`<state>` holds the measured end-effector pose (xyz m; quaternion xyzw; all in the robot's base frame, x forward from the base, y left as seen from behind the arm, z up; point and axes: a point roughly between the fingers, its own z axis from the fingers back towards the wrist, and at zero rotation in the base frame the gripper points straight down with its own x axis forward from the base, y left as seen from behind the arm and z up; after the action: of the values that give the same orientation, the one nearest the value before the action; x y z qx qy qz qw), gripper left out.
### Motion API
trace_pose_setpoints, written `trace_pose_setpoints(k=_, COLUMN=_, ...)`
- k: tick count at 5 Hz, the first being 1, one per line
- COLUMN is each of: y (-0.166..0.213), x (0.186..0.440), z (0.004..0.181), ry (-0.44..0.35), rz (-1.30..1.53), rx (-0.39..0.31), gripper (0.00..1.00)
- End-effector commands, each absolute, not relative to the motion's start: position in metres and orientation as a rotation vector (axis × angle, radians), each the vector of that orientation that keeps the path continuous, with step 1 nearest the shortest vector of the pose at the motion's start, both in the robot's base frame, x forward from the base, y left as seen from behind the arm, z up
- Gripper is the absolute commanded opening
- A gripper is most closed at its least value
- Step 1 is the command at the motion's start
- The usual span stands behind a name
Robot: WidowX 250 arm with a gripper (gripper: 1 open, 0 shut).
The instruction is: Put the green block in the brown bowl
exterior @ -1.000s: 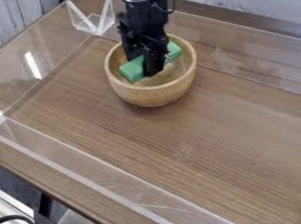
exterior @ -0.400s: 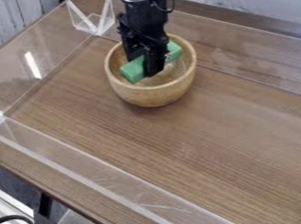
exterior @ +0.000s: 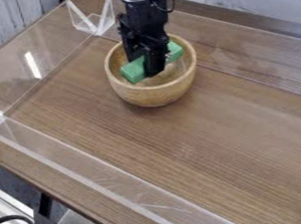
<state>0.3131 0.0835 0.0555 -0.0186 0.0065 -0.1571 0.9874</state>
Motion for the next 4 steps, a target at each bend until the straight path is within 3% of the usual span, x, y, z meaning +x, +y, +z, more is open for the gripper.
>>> trace_pose_setpoints(k=1, y=0.0901, x=0.3272, z=0.0862, ry=-0.087, rz=-0.307, rx=0.002, gripper=0.00)
trace_pose_setpoints(k=4, y=0.0892, x=0.3288, z=0.0873, ry=-0.093, rz=-0.304, rx=-0.005, gripper=0.00)
